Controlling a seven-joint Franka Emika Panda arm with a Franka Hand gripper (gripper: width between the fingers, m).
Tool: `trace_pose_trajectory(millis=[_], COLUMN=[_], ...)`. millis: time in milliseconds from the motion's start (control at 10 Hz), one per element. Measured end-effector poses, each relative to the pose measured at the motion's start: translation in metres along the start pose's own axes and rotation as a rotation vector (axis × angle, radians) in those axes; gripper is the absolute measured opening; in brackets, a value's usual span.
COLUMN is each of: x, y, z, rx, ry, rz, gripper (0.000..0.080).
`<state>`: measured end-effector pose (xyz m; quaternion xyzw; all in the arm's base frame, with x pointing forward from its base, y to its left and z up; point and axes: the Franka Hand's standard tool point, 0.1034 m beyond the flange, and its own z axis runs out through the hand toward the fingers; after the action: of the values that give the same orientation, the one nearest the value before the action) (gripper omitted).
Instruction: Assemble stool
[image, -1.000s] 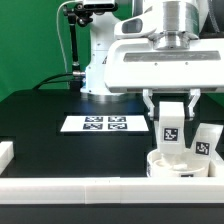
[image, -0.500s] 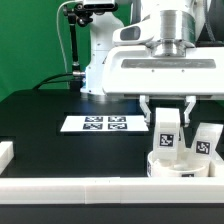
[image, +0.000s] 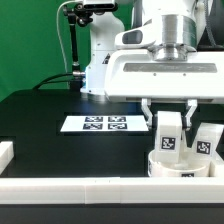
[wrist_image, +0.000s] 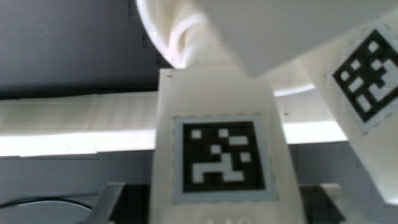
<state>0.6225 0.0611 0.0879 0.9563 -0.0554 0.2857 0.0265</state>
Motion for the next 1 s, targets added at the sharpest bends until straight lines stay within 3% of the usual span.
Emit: trace_pose_trajectory(millis=[500,600,700,800,1000], x=[-0.001,-0.001,0.001,0.003,0.011], y=[0.000,0.000,-0.001,-0.002,-0.001], z=[-0.001,-0.001,-0.002,-0.006,-0.014], rx=[-0.002,-0.002,0.001,0.006,0.014], ry=[0.031,0.031,0.020,0.013,-0.009], rz=[-0.006,-0.007,-0.003,0.001,0.013], gripper=[0.0338,0.0536,0.0536,0.0628,0.0645])
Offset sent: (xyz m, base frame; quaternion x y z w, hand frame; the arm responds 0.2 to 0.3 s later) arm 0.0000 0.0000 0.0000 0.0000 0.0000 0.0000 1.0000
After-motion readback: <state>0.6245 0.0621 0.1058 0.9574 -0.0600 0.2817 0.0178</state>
